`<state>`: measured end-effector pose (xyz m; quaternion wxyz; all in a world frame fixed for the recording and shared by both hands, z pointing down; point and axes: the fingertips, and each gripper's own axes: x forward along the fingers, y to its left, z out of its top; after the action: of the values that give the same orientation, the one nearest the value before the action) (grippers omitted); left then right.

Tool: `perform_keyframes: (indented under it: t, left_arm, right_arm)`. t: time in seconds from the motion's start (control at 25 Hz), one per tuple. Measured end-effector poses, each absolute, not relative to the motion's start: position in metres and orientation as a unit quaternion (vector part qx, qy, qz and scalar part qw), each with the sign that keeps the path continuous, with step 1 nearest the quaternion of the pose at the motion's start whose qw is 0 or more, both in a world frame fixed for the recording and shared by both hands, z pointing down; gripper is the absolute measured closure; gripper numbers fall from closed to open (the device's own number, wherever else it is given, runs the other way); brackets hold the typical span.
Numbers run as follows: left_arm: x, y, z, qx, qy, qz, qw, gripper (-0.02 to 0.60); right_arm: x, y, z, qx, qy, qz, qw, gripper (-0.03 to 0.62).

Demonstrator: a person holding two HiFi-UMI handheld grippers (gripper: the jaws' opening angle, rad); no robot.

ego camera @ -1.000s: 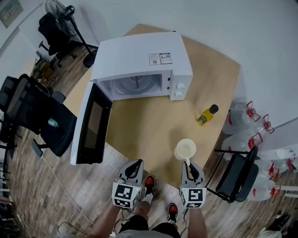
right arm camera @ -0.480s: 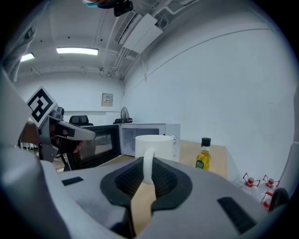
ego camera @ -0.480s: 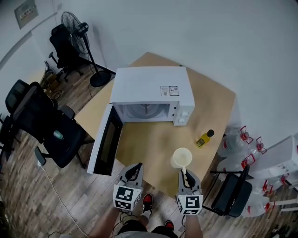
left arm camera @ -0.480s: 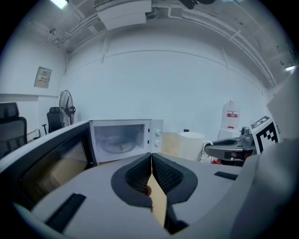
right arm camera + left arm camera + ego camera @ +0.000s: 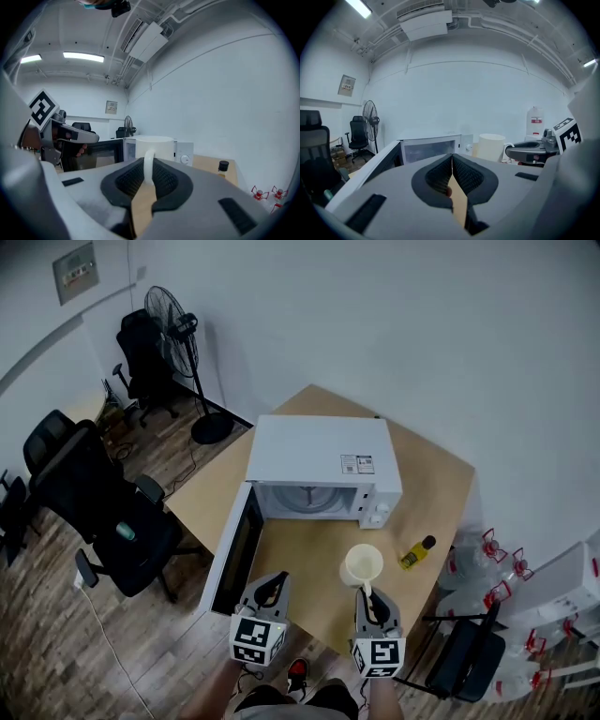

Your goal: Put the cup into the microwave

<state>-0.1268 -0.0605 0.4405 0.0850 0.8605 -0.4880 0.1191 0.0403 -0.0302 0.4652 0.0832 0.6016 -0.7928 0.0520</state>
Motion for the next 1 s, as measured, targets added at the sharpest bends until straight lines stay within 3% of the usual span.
perform_keyframes:
  t: [0.48,1.0]
  left_arm:
    - [-0.146,-0.095,0.419,0.848,-0.516,0.099,0.074,0.557]
    - [-0.154,-0.172,0.456,0.818,-0.552,0.12,0.106,0.557]
  right_arm:
    - [0.011,-0.077,0.444,0.572,-0.817,0.023,0.074,0.542]
    - [-0.006,-0.173,0.475,0.52,-0.849,0.034,0.087,0.542]
